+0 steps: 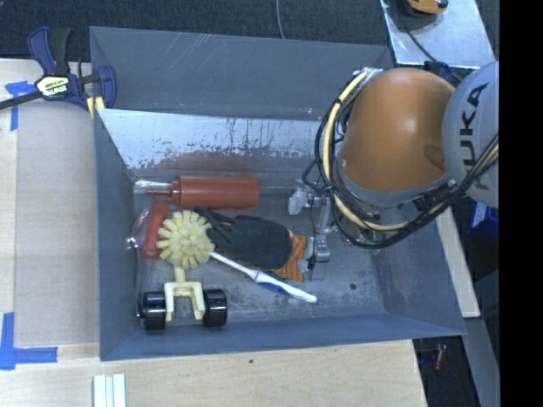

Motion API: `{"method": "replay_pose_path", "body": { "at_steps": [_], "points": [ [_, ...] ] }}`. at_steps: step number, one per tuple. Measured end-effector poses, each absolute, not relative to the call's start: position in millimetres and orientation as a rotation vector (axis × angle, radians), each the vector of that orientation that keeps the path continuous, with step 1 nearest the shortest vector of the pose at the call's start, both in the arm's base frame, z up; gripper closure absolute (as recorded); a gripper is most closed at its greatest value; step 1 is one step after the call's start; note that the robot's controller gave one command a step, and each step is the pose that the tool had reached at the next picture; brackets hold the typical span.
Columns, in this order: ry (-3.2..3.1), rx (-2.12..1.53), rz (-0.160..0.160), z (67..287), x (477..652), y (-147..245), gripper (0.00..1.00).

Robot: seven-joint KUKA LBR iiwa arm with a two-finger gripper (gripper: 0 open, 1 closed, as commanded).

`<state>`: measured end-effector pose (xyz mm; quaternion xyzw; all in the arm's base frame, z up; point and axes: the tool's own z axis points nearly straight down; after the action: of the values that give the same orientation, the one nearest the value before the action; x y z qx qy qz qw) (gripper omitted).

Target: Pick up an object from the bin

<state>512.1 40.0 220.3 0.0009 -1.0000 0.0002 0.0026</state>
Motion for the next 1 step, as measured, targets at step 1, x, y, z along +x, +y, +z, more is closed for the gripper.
{"method": "replay_pose_path", "body": {
  "at_steps": [1],
  "points": [
    [-3.145, 0.001, -0.001, 224.5, 513.8, 39.9, 0.0]
  ]
}}
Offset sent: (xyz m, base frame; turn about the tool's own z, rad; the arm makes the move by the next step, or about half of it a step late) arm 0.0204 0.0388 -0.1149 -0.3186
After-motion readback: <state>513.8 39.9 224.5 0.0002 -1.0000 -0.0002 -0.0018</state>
